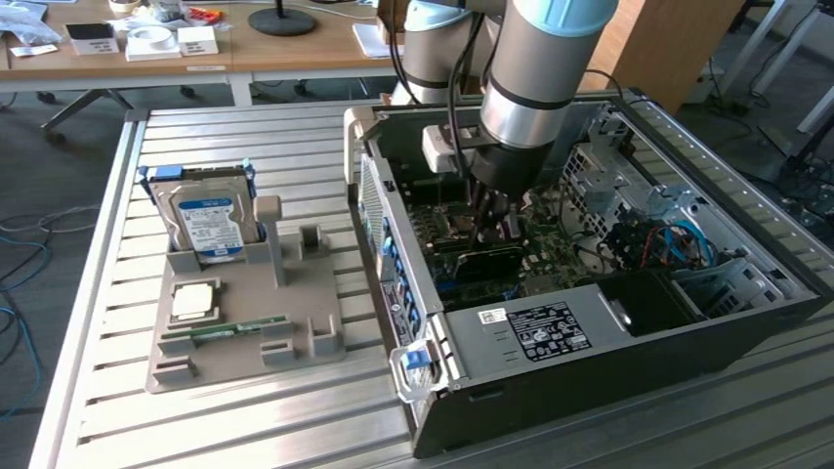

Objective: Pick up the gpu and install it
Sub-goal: 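Press down on the gpu until it lock into place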

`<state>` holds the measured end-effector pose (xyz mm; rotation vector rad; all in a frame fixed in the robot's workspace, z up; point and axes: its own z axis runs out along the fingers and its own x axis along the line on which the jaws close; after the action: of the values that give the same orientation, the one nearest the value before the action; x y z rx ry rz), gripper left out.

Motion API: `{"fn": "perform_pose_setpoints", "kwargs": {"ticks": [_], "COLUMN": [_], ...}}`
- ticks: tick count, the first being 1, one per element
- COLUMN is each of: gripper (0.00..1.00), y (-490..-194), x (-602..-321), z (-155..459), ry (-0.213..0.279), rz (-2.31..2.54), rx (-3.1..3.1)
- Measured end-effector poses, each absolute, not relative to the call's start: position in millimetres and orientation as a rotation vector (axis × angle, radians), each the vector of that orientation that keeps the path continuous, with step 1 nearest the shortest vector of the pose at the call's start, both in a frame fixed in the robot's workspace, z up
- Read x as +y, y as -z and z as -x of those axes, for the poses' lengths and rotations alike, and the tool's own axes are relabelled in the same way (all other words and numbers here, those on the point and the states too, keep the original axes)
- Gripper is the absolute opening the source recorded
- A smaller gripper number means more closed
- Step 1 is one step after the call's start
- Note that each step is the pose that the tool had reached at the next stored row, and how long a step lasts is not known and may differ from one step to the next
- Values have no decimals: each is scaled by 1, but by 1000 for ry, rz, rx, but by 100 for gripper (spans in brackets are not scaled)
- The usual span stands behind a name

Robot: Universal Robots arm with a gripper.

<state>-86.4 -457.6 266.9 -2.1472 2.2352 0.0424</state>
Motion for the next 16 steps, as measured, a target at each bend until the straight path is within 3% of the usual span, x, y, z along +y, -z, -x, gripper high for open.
{"fn": "perform_pose_setpoints", "kwargs": {"ticks": [16], "gripper": [11], "y": [-265], "x": [-458], "z": [86], "ry": [-43], "rz": [2147], "rx": [2235]}}
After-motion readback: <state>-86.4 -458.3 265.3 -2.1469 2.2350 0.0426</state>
